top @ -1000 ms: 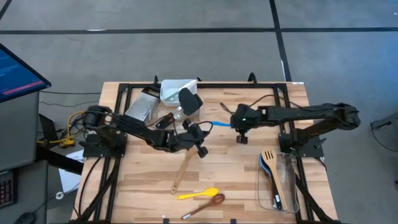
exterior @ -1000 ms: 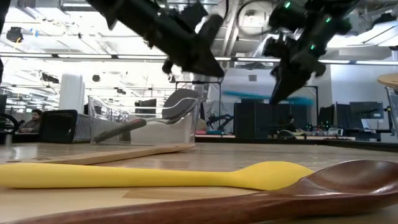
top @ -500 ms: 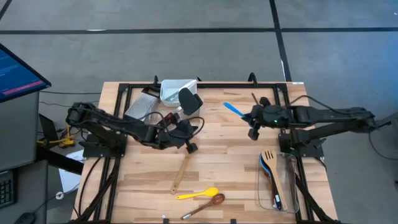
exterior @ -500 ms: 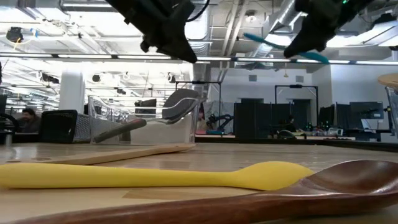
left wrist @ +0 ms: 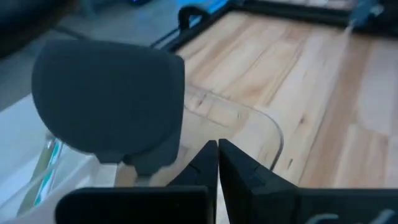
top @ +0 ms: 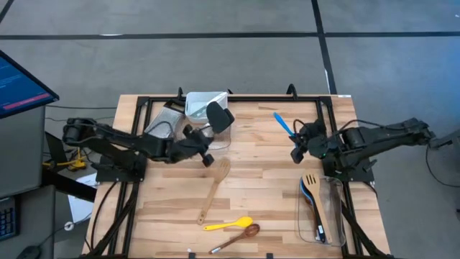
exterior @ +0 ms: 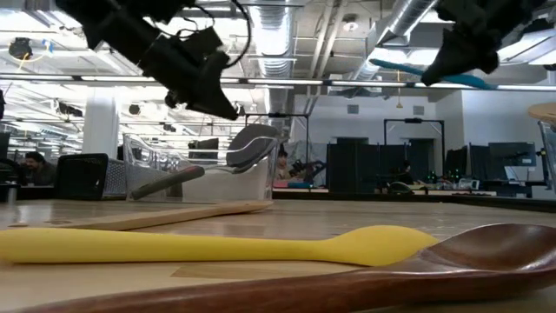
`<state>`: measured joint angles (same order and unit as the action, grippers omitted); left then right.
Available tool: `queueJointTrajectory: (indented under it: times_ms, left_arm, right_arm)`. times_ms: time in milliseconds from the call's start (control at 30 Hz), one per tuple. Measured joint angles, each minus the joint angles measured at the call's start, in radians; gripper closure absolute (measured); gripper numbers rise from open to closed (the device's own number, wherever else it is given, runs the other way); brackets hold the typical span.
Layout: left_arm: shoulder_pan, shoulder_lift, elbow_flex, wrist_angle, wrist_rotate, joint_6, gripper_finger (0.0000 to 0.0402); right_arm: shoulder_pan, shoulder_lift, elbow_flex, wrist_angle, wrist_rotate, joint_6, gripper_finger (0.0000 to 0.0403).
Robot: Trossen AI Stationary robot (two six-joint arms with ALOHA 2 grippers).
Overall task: Pick & Place Kitchen Items
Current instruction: Put the blue spoon into the bottom transparent bin
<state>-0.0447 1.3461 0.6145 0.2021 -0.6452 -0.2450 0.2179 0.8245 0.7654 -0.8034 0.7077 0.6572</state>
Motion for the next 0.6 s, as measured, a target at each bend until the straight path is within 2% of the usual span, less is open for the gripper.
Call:
queueJointTrajectory:
  times_ms: [167, 267, 433, 600]
  left_arm:
    - [0.034, -0.096, -0.145, 0.243, 0.093, 0.110, 0.0400]
    - [0.053, -0.132, -0.220, 0.322, 0.130, 0.114, 0.0400]
    - [0.066, -0.190, -0.304, 0.381, 0.157, 0.114, 0.0400]
    - [0.078, -0.242, -0.317, 0.387, 0.162, 0.115, 0.0400]
  right_arm:
    - [0.064, 0.029, 0.000, -0.060, 0.017, 0.205, 0.0374]
    - [0.110, 0.056, 0.000, -0.068, 0.031, 0.293, 0.0374]
    - [0.182, 0.110, 0.001, -0.071, 0.077, 0.410, 0.0374]
    - [0.248, 0.199, 0.088, -0.189, 0.131, 0.543, 0.0374]
